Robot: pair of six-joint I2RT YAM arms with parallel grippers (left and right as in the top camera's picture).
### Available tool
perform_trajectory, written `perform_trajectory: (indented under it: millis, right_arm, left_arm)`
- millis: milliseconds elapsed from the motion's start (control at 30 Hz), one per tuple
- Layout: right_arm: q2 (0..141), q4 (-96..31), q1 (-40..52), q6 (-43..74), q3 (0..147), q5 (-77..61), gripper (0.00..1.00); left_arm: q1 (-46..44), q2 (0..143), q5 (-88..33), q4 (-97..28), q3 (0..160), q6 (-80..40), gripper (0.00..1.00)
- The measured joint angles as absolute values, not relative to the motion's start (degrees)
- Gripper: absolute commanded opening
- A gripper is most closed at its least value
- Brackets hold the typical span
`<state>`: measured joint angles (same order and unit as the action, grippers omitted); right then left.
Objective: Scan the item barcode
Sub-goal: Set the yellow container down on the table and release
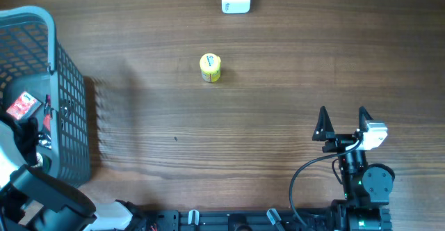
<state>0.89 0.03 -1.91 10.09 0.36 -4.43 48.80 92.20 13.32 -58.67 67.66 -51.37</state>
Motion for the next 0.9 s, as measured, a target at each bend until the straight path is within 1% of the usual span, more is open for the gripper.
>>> perform_trajectory:
  millis: [167, 533, 700, 900]
  right_arm:
    - [0.89, 0.03, -1.91, 10.09, 0.36, -4.43, 1.0]
    - [0.89, 0.03, -1.91, 10.09, 0.36, -4.43, 1.0]
    - [0.89, 0.03, -1.91, 10.09, 0.36, -4.43, 1.0]
    - [0.89, 0.03, -1.91, 10.09, 0.36, -4.43, 1.0]
  left_arm:
    - [48.8, 92.2, 13.39, -56.69, 65.12, -51.4, 1.0]
    - [48.8, 92.2, 16.8, -54.92, 65.08, -51.79, 1.0]
    - [48.8, 92.2, 17.78, -52.03, 65.08, -49.12, 1.0]
    - [48.8, 92.2, 20.08, -51.53, 65.08, -47.68, 1.0]
